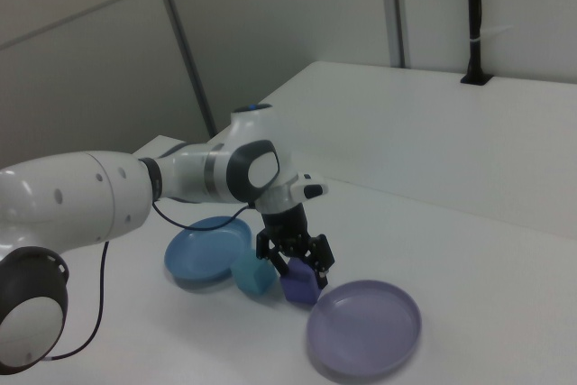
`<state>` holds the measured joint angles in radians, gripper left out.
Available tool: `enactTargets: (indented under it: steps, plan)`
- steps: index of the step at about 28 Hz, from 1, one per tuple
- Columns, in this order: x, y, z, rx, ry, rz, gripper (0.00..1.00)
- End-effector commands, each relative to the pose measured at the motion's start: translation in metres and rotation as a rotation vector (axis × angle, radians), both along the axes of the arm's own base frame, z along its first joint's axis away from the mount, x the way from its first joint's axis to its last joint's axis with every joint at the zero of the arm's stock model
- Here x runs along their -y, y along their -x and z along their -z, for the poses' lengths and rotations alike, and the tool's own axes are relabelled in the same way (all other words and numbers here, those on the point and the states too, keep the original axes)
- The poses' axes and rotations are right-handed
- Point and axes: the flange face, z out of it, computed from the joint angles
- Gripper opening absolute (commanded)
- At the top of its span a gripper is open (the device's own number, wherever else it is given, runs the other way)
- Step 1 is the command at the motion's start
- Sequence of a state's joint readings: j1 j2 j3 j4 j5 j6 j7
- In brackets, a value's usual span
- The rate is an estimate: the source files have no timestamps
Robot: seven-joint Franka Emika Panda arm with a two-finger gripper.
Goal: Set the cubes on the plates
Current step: 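Lower the open gripper onto the purple cube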
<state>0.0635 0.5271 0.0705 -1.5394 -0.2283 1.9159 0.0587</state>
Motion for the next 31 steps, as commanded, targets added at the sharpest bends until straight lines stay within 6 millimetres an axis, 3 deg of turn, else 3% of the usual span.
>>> enactTargets:
  steps: [1,6,13,16,22,23,31]
  plan:
    - [-0.008,0.004,0.001,0.018,0.016,-0.037,1.00]
    - [-0.007,0.004,-0.004,0.022,0.015,-0.035,1.00]
    - [-0.004,0.005,-0.038,0.056,0.006,-0.027,1.00]
    - [-0.004,0.005,-0.040,0.059,0.004,-0.026,1.00]
    - [-0.020,0.005,-0.029,0.051,0.004,-0.049,1.00]
    - [-0.025,0.005,-0.018,0.040,0.008,-0.058,1.00]
    - [-0.029,-0.004,0.001,0.079,-0.004,-0.075,1.00]
